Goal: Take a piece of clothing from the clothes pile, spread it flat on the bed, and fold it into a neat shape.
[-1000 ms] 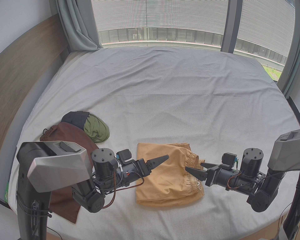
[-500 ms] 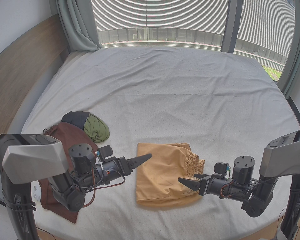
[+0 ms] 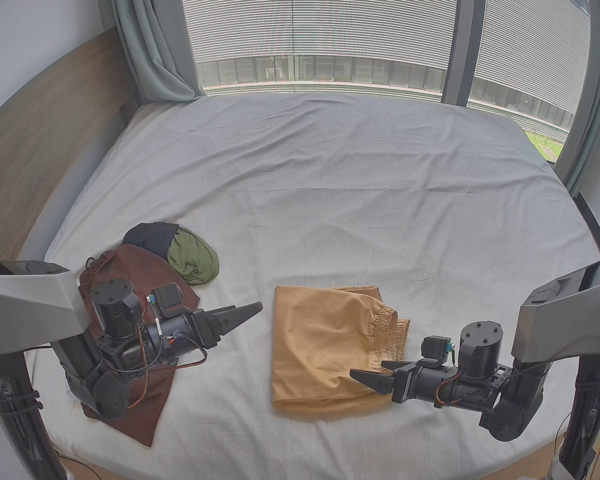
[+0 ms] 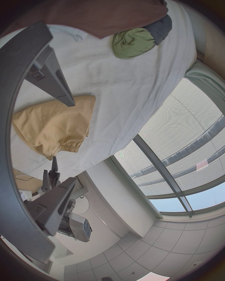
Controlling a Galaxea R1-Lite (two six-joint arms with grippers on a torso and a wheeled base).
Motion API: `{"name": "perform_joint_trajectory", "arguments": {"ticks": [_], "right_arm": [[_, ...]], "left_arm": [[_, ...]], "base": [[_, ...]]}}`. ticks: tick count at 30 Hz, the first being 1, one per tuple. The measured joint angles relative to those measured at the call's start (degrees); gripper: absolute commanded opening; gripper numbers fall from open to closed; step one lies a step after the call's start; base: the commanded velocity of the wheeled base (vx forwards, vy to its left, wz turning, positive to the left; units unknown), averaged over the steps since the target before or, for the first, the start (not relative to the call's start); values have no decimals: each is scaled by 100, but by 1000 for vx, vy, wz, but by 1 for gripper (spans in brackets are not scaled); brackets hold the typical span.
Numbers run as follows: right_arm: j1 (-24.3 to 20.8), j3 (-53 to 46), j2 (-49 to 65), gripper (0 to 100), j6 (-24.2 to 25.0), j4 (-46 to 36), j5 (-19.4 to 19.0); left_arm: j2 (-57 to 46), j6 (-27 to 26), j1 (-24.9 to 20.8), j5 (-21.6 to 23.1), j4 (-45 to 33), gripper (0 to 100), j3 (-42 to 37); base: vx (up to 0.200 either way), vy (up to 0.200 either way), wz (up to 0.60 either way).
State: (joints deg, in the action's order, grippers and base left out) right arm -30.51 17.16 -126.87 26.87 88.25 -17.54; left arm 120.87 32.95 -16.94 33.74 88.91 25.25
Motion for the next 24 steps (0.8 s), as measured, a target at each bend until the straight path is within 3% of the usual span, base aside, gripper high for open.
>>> {"name": "perform_joint_trajectory", "arguments": {"ticks": [10, 24], "right_arm": [[50, -35, -343, 100, -32, 10, -9], [234, -24, -1003, 100, -301, 40, -5]], "left_arm": [[-194, -50, 334, 17, 2, 100, -91], [-172, -433, 400, 101, 2, 100, -210]], "base": [[0, 0, 0], [0, 0, 0]]}}
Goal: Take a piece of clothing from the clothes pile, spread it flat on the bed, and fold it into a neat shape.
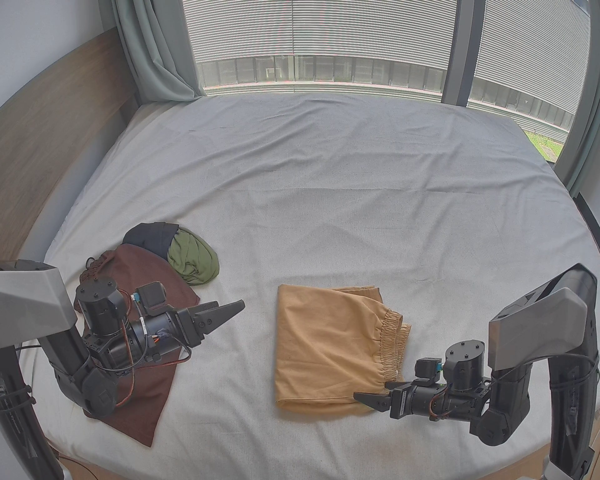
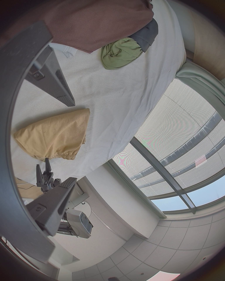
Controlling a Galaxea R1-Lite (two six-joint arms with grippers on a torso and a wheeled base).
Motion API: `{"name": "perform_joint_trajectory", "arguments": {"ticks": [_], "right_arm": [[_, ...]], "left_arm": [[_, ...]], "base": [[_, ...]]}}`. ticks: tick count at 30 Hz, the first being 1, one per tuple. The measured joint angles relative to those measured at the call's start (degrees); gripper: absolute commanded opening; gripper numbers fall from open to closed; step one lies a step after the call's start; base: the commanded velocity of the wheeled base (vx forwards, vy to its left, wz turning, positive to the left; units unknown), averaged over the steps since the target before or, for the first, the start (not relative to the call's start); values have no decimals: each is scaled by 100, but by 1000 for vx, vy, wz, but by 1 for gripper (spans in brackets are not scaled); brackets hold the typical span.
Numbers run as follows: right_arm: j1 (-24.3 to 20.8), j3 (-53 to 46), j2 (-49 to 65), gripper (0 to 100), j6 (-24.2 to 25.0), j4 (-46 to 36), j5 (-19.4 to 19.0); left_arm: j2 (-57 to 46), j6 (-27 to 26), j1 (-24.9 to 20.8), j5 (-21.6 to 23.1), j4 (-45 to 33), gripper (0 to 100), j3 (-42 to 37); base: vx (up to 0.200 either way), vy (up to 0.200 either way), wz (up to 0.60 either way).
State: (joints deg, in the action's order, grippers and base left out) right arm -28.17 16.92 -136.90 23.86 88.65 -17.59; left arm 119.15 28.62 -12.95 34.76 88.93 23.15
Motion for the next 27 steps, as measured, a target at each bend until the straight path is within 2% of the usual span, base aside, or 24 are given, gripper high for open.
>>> {"name": "perform_joint_trajectory", "arguments": {"ticks": [11, 18, 24, 27], "right_arm": [[41, 35, -243, 100, -68, 24, 0], [95, -28, 84, 100, -240, -71, 7], [334, -194, 647, 100, -325, -60, -69], [516, -265, 794, 100, -456, -60, -101]], "left_arm": [[15, -2, 11, -5, 0, 100, 22], [1, 0, 55, 5, 0, 100, 22], [-38, -46, 107, 13, 2, 100, -2], [-51, -266, 105, 50, 2, 100, -41]], "base": [[0, 0, 0], [0, 0, 0], [0, 0, 0], [0, 0, 0]]}}
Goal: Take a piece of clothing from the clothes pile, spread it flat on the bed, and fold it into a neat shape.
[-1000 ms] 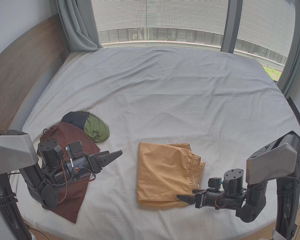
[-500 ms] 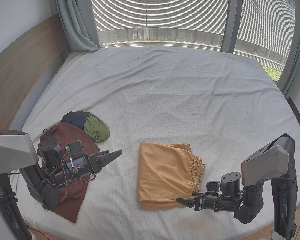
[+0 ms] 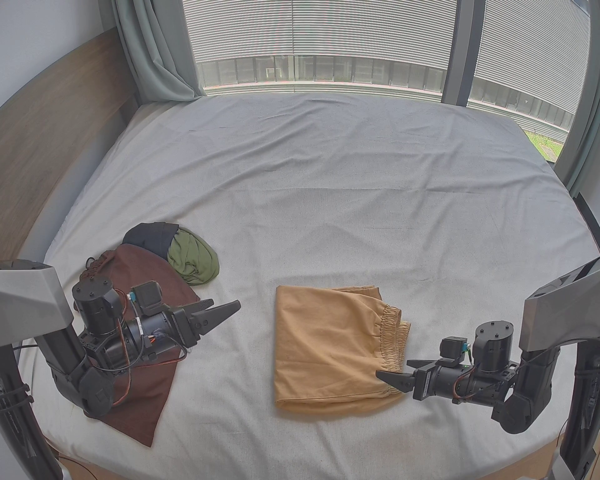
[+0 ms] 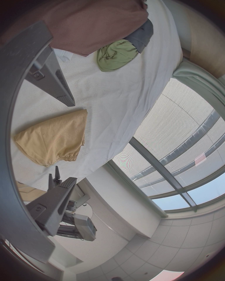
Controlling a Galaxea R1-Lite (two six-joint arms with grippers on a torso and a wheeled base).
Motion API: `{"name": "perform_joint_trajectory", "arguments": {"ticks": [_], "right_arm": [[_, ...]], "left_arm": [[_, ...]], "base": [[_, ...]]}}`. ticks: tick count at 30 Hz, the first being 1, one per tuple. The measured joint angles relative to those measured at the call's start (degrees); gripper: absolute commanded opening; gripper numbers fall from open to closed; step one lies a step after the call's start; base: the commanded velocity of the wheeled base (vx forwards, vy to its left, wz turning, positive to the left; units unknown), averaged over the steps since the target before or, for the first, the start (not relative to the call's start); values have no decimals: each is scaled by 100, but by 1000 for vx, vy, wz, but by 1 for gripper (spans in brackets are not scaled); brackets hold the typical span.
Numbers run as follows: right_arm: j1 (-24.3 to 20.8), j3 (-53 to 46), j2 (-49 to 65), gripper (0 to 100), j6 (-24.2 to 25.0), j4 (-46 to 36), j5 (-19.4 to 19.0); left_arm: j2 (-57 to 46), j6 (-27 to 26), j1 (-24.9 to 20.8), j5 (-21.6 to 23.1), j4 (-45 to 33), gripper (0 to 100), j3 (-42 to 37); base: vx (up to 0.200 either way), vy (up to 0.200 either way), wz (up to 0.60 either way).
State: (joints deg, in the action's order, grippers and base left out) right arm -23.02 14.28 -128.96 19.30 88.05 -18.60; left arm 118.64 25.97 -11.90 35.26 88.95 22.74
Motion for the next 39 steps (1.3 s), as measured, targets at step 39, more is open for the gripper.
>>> {"name": "perform_joint_trajectory", "arguments": {"ticks": [39], "right_arm": [[371, 262, -1018, 100, 345, 49, -138]], "left_arm": [[22, -1248, 83, 569, 5, 100, -256]], "base": [[0, 0, 0]]}}
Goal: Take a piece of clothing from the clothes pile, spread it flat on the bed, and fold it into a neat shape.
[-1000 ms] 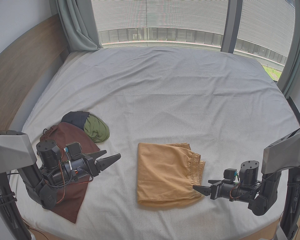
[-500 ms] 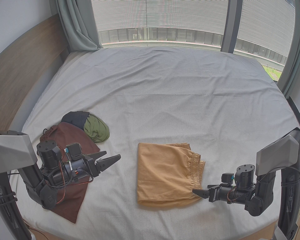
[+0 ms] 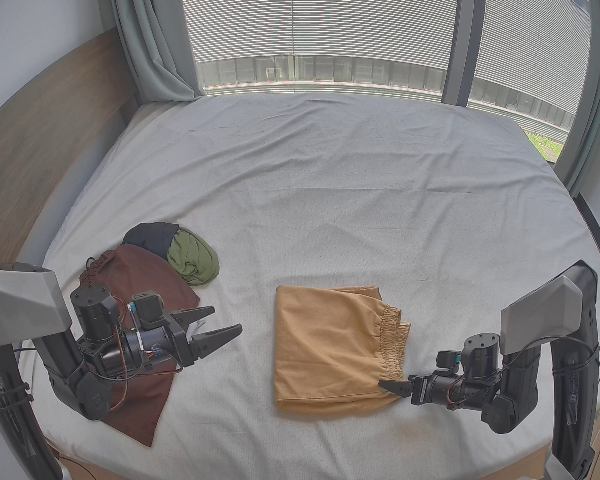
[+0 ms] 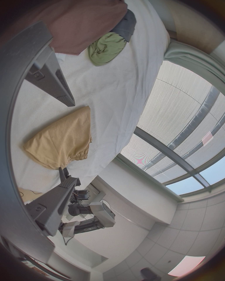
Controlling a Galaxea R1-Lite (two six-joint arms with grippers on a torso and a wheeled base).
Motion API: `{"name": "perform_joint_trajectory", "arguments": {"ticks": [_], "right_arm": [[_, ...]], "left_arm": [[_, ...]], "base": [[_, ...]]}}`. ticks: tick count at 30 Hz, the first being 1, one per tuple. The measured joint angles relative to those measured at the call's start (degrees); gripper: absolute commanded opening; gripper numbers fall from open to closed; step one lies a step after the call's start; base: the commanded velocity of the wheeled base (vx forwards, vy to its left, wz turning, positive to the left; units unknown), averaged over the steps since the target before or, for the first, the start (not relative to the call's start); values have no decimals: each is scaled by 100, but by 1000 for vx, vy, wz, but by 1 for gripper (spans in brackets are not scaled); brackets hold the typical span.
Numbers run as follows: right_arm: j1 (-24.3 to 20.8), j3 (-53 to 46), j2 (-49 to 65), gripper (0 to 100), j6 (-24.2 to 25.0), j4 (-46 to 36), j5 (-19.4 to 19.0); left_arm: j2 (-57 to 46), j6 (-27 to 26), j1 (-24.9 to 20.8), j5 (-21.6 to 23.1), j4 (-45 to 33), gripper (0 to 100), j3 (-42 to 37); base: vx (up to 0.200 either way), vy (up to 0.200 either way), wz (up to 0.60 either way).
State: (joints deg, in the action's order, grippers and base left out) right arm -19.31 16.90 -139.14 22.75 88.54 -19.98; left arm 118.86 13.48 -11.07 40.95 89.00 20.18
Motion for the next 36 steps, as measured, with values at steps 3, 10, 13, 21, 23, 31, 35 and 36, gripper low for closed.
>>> {"name": "perform_joint_trajectory", "arguments": {"ticks": [3, 10, 13, 21, 23, 31, 35, 36], "right_arm": [[-12, 94, -79, 100, 221, 9, -33], [-216, 361, -217, 100, 906, 30, -38], [-382, 455, -232, 100, 1240, 22, -21], [-539, 547, -245, 100, 1313, 0, -11], [-544, 547, -245, 100, 1315, 0, -11], [-546, 551, -245, 0, 1313, -9, -2], [-555, 551, -251, 0, 1319, -40, -10], [-560, 551, -251, 0, 1319, -38, -13]], "left_arm": [[29, -177, 51, 49, -2, 100, -23], [63, -233, 115, 62, -2, 100, -33], [63, -235, 118, 65, -2, 100, -34], [63, -240, 123, 65, -5, 100, -39], [63, -243, 123, 62, -2, 100, -45], [68, -243, 123, 65, -2, 100, -55], [68, -245, 123, 65, -2, 100, -52], [68, -243, 123, 65, -2, 100, -52]], "base": [[0, 0, 0], [0, 0, 0], [0, 0, 0], [0, 0, 0], [0, 0, 0], [0, 0, 0], [0, 0, 0], [0, 0, 0]]}}
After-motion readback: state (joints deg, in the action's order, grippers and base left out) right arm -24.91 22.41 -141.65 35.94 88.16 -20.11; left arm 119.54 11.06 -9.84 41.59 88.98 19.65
